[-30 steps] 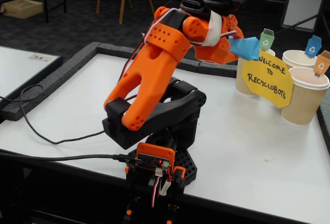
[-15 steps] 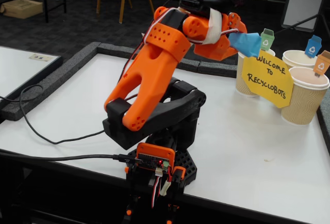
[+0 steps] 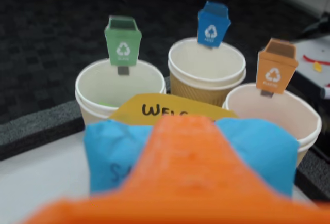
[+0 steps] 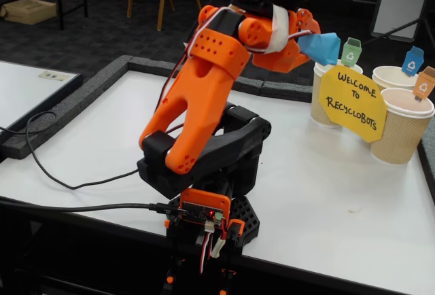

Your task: Sort rubbish by color.

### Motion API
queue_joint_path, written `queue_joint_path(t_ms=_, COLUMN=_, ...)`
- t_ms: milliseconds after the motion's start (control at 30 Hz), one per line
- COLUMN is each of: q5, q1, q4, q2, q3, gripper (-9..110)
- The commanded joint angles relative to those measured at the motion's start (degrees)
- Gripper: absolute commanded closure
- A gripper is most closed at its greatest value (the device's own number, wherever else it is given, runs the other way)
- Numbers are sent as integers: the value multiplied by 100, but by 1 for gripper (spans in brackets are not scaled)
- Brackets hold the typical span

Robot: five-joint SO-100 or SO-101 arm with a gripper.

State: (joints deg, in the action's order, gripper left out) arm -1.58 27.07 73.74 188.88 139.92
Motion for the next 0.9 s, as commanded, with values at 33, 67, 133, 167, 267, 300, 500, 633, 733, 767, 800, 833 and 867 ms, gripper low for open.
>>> queue_joint_path(t_ms=33, q5=105, q1=-132, q4=-229, q2=0, q3=-686, gripper=101)
queue_joint_path(t_ms=67, q5=105, q1=-132, q4=-229, q2=0, q3=-686, gripper=101)
queue_joint_path(t_ms=133, q5=105, q1=-132, q4=-229, q2=0, q3=-686, gripper=101)
queue_joint_path(t_ms=167, q5=105, q1=-132, q4=-229, q2=0, q3=-686, gripper=101)
queue_joint_path(t_ms=267, q5=105, q1=-229, q4=-211, q2=0, q3=-712, gripper=101)
queue_joint_path(t_ms=300, q5=105, q1=-299, q4=-211, q2=0, q3=-729, gripper=101)
queue_joint_path(t_ms=500, q5=35, q1=-598, q4=-510, q2=-545, q3=-1055, gripper=101)
queue_joint_path(t_ms=633, q5=18, q1=-527, q4=-879, q2=-1573, q3=-1591, gripper=101)
queue_joint_path(t_ms=733, q5=18, q1=-123, q4=-1283, q2=-2637, q3=-2092, gripper=101)
queue_joint_path(t_ms=767, q5=18, q1=35, q4=-1521, q2=-2909, q3=-2180, gripper=101)
queue_joint_path(t_ms=800, q5=18, q1=176, q4=-1723, q2=-3199, q3=-2276, gripper=101)
queue_joint_path(t_ms=833, q5=18, q1=299, q4=-1863, q2=-3551, q3=-2417, gripper=101)
queue_joint_path(t_ms=867, q5=18, q1=396, q4=-1960, q2=-3946, q3=-2610, gripper=101)
